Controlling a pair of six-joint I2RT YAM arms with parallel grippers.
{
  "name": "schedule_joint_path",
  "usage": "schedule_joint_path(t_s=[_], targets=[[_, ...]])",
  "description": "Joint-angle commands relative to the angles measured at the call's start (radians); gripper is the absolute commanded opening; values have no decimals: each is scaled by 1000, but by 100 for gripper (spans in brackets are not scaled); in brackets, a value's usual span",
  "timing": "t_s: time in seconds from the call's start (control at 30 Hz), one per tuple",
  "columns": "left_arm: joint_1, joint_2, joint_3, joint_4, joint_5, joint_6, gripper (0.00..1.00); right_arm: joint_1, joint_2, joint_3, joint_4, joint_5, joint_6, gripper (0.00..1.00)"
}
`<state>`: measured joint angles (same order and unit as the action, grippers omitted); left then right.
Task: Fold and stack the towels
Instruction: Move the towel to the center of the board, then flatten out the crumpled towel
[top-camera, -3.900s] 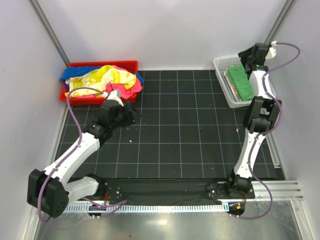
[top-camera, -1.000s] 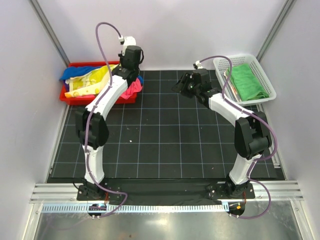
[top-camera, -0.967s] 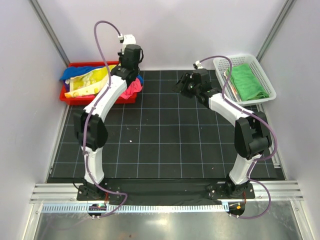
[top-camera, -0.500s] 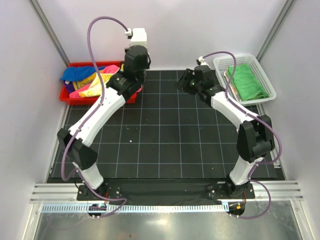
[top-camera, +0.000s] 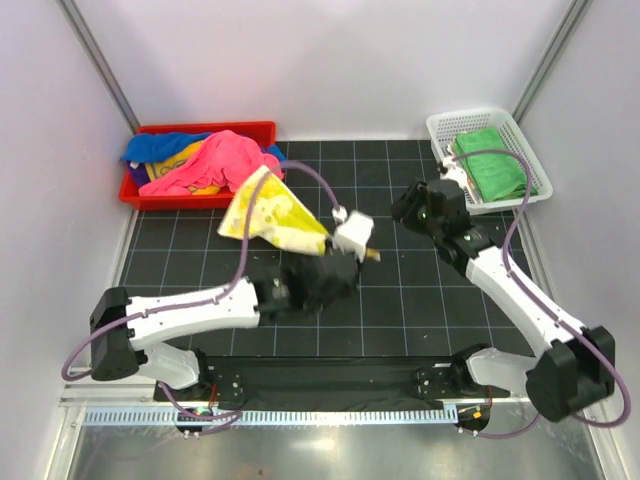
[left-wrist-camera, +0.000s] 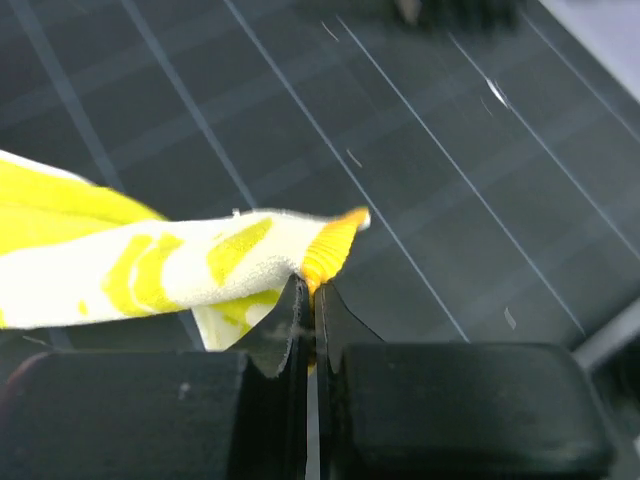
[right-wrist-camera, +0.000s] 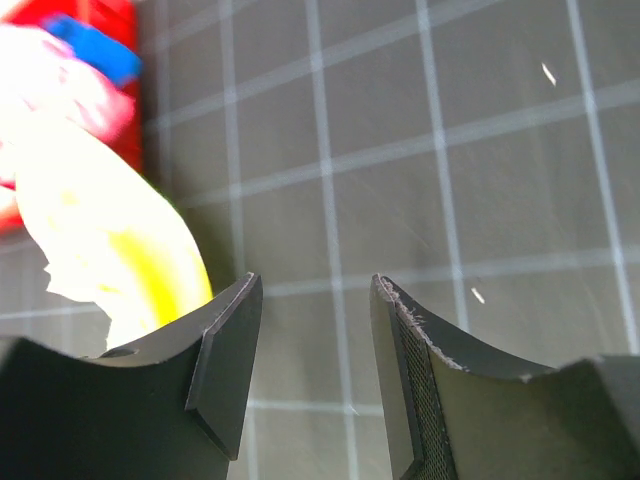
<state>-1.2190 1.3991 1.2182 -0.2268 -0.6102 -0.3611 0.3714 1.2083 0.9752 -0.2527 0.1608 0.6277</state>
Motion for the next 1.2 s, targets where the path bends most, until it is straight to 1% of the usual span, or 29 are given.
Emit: schedule_joint_path(t_s=[0.0,0.03,0.1,0.13,0.23,0.33,0.37,0.43,0.47,0.5,0.53,0.57,0.6,0.67,0.7,0.77,0.8,0.9,0.93,1.0,1.03,1.1,1.13,1.17], targets=[[-140,-64,-173,151,-95,-172,0,4,-96,-110,-34,40,17,54],[-193,-60,-204,170,-70,-227,0,3,-108,-150,-31,39,12,54],[-206,-46,-278,199,-1,-315,0,4,-124,-174,-34,43,1,55],[-215,-29,-311,257,76,-370,0,6,-121,-190,-30,40,-11,54],[-232,7,-394,326,144,-415,0,6,-84,-190,0,16,-36,55],[-232,32,-404,325,126,-423,0,11,6,-152,42,-46,-71,55],[-228,35,-393,273,71,-429,5,21,37,-135,53,-67,-89,55],[-217,29,-341,189,2,-444,24,49,118,-86,61,-79,-109,56],[-211,18,-323,82,-87,-479,30,82,146,-72,78,-81,-127,57],[-185,12,-301,17,-135,-504,44,96,167,-41,85,-80,-158,57],[-163,5,-261,-87,-160,-527,48,107,212,-32,96,-75,-172,57],[-137,-14,-250,-133,-183,-568,49,136,232,-20,121,-76,-184,57],[-67,-28,-243,-166,-184,-582,49,150,250,-6,127,-76,-213,57],[11,-81,-246,-224,-194,-608,50,184,311,37,148,-64,-244,57],[91,-101,-253,-235,-195,-633,51,217,338,74,150,-58,-273,57],[174,-162,-284,-246,-203,-650,51,254,406,117,155,-20,-316,57],[244,-181,-293,-249,-209,-670,52,292,430,163,152,-3,-357,58],[335,-207,-321,-246,-217,-685,54,357,525,256,125,36,-414,57],[407,-206,-327,-247,-203,-693,54,374,549,276,125,36,-448,57],[508,-189,-361,-232,-140,-711,55,408,617,339,118,51,-480,57],[607,-178,-376,-185,-73,-713,55,440,638,359,112,58,-508,58],[697,-151,-416,-122,7,-707,54,471,709,426,92,95,-534,57],[746,-102,-417,-68,51,-701,53,483,729,445,76,117,-542,57],[810,-77,-414,-54,105,-697,53,503,755,466,66,135,-557,57]])
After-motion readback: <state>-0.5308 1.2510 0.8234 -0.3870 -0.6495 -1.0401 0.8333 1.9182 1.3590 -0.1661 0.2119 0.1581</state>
